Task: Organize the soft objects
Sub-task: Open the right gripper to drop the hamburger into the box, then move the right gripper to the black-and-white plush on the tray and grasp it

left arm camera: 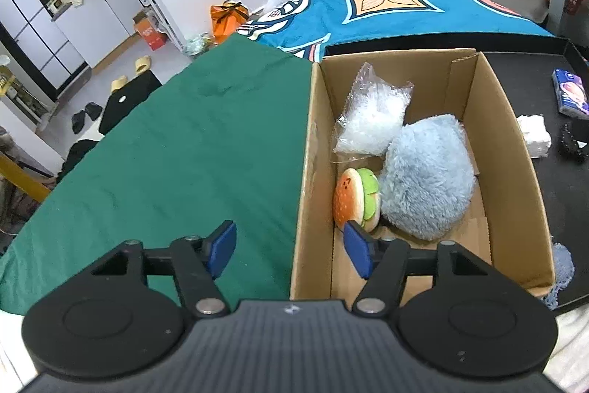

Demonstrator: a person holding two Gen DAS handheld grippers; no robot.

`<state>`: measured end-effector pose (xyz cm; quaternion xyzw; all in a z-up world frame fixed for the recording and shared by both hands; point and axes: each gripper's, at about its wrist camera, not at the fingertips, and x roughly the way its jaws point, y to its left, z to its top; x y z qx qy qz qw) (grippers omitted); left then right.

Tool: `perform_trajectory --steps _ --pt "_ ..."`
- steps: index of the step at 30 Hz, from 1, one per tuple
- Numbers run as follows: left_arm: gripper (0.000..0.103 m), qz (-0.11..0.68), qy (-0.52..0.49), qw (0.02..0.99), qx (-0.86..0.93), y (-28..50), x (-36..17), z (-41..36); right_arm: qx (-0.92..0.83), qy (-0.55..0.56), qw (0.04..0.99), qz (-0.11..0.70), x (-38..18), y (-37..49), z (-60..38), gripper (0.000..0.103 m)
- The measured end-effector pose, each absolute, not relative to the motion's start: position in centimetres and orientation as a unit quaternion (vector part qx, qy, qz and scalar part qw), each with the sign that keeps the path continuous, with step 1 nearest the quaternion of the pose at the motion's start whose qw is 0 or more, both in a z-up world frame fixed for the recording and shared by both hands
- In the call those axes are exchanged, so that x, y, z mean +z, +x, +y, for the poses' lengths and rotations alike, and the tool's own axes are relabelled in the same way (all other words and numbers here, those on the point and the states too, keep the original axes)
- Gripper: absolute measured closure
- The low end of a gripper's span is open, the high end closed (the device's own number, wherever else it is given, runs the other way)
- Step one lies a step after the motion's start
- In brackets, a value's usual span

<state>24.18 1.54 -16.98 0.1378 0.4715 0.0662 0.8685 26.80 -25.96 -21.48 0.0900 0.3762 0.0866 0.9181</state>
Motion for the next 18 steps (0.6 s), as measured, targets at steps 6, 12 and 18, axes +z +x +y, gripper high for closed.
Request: perform_trajectory --steps 6,12,18 --pt "0.036 0.474 0.17 0.86 0.085 24.6 -17.4 0.4 0.055 0.107 0.923 0.366 -22.2 26.9 -28.2 0.044" --pt "0.034 0.473 0.221 0.848 0.095 24.6 -18.2 -1.0 0.035 0.111 0.925 0.36 -23.0 27.5 -29.8 0.039" --pt "0.034 0.479 0.238 0.839 0.105 25.0 -18.5 -1.5 0.033 0.107 0.927 0.358 -23.9 28.1 -30.3 0.032"
